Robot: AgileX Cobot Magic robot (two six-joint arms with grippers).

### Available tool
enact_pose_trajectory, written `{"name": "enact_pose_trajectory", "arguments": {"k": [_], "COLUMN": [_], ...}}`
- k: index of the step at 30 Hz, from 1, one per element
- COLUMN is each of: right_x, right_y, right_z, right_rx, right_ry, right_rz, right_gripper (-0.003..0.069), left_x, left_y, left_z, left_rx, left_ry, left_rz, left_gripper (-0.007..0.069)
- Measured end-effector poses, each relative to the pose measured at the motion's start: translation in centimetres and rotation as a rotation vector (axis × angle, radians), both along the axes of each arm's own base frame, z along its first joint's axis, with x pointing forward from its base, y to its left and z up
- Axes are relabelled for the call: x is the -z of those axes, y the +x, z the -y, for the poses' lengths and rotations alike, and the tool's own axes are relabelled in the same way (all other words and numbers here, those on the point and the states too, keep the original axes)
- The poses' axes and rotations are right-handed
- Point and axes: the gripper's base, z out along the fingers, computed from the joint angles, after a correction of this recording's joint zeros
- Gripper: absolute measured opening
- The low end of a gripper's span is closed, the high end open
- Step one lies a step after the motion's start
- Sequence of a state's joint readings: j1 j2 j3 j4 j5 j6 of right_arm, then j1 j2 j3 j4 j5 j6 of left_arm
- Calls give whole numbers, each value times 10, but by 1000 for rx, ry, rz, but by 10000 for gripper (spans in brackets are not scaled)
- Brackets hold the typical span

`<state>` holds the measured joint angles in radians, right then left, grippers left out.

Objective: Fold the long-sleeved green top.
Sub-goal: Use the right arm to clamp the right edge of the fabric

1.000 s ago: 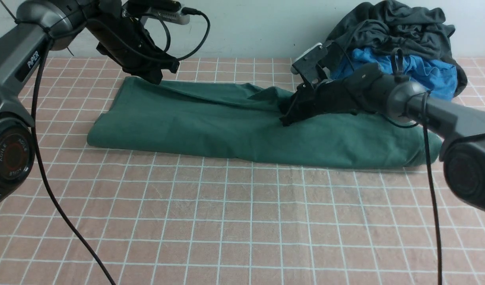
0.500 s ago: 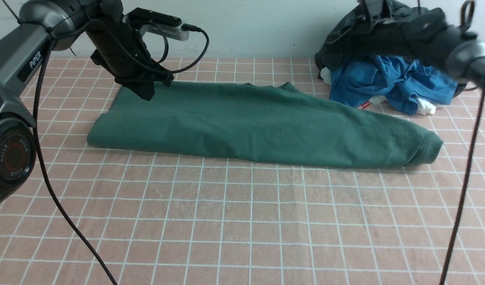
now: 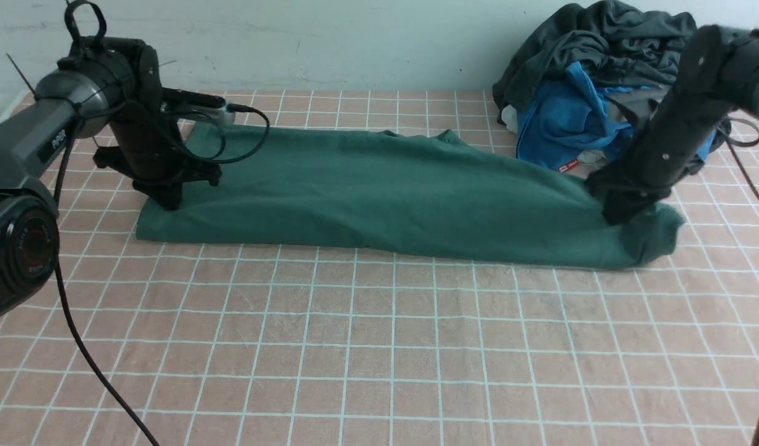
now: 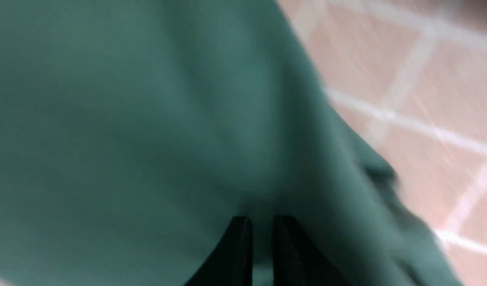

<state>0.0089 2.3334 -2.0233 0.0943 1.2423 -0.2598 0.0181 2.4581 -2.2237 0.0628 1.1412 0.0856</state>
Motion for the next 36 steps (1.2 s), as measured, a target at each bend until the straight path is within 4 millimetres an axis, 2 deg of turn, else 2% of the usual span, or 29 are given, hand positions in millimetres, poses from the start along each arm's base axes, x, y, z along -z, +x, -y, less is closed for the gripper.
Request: {"name": "enact_pose_trajectory", "arguments": {"k": [3,5,7,9,10,11,12,13,14,15,16,19,20,21,22,23,24,25,26,27,28,30,31,32,33,34,35,36], "right_x": [-2,-13,-33,-70,-72,-89,-96,-99,-95,-89,-74,-46,-42,-30,-25,-25,-21,-19,-15,-14,-9,2,9,13,14,18,19,20], "right_y": [-1,-2,-5,-14,-15,-22,-30,-31,-38,-42,-46,-53,-54,-57,-58,-57,-56,-56,-54,-53,-50,-47,-45,-44,-43,-41,-41,-39], "right_z": [23,32,34,28,28,22,17,16,12,12,14,24,28,35,41,43,47,47,48,48,49,47,45,43,42,38,38,36], "right_rx": [66,97,132,163,164,170,170,169,163,162,172,208,221,260,288,296,324,334,354,358,373,388,394,397,395,402,404,408], "right_ry": [-158,-226,-232,-153,-153,-85,-22,-15,27,37,44,42,43,45,51,53,65,71,79,82,93,112,134,151,150,178,181,197], "right_rz": [8,38,83,154,160,188,190,194,164,142,95,24,21,5,14,24,50,60,85,86,102,101,92,85,85,85,86,101], "right_gripper": [87,87,90,92,92,96,101,102,119,138,170,259,276,344,393,401,451,475,501,506,517,520,511,496,491,450,444,386], "left_x": [-16,-38,-68,-116,-120,-152,-184,-187,-219,-229,-249,-266,-263,-271,-269,-263,-257,-258,-246,-247,-235,-222,-215,-209,-207,-200,-200,-195], "left_y": [-7,-15,-24,-40,-41,-53,-68,-70,-90,-101,-123,-163,-169,-197,-217,-219,-242,-254,-271,-277,-293,-316,-334,-343,-343,-356,-359,-366], "left_z": [-33,-52,-67,-71,-71,-70,-67,-66,-60,-54,-45,-29,-26,-18,-13,-13,-9,-7,-4,-3,-1,2,4,5,5,6,7,7], "left_rx": [-81,-117,-130,-115,-116,-96,-71,-67,-29,-5,39,104,108,128,123,117,100,95,87,89,88,97,107,111,110,114,116,115], "left_ry": [-32,-59,-73,-108,-113,-131,-159,-171,-200,-229,-256,-314,-332,-335,-334,-339,-329,-317,-304,-295,-275,-239,-210,-192,-190,-165,-160,-139], "left_rz": [-6,21,68,156,166,235,306,315,382,401,439,483,479,542,579,567,609,644,654,674,669,665,666,662,655,658,666,671], "left_gripper": [-3,-3,-3,-3,-3,-3,-3,-3,-3,-3,-3,-3,-3,-3,-3,-3,-3,-3,-3,-3,-3,-3,-3,-3,-3,-3,-3,-3]}}
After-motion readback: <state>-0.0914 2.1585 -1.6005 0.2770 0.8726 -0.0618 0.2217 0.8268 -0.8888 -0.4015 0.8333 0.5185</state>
